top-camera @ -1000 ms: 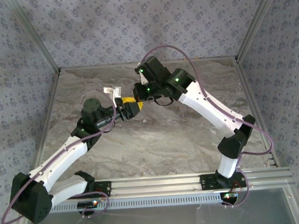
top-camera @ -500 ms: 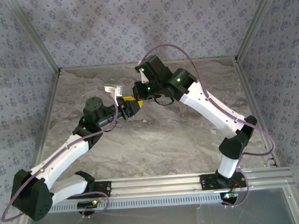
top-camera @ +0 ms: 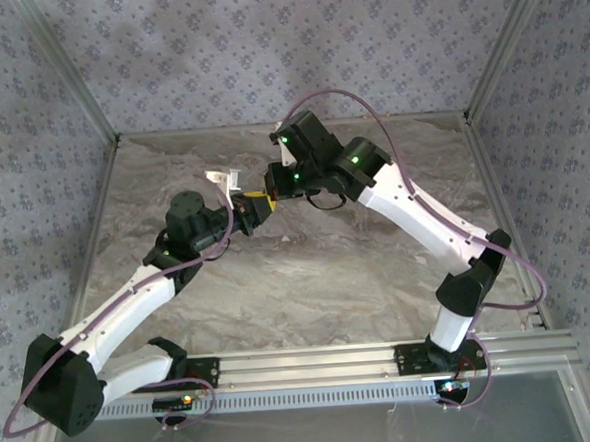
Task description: Remove the keys from the keyring
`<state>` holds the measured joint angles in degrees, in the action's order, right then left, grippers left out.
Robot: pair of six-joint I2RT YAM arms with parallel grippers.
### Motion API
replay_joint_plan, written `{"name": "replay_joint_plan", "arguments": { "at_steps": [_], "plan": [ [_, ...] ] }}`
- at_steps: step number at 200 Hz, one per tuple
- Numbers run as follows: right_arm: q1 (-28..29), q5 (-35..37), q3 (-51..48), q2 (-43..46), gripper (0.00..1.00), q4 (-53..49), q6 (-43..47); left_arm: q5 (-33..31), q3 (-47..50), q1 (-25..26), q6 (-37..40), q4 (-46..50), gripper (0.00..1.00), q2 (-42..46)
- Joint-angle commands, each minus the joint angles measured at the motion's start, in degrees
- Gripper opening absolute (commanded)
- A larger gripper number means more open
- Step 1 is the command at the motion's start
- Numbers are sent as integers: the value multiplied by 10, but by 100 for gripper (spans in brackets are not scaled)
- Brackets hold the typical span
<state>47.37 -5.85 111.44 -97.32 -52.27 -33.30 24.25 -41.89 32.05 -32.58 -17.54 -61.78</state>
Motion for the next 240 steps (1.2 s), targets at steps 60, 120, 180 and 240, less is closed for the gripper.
{"name": "replay_joint_plan", "arguments": {
  "at_steps": [60,120,180,240],
  "plan": [
    [-6,-4,-16,27,0,21,-14,2,-15,3,12,11,7,16],
    [-24,-11,-72,61,6,51,-14,27,-60,2,20,77,0,12],
    [-134,-74,-313,210,38,220,-15,171,-195,-2,9,270,0,-85],
    [-237,-213,-564,357,45,442,88,298,-295,0,38,412,0,-152]
  ]
}}
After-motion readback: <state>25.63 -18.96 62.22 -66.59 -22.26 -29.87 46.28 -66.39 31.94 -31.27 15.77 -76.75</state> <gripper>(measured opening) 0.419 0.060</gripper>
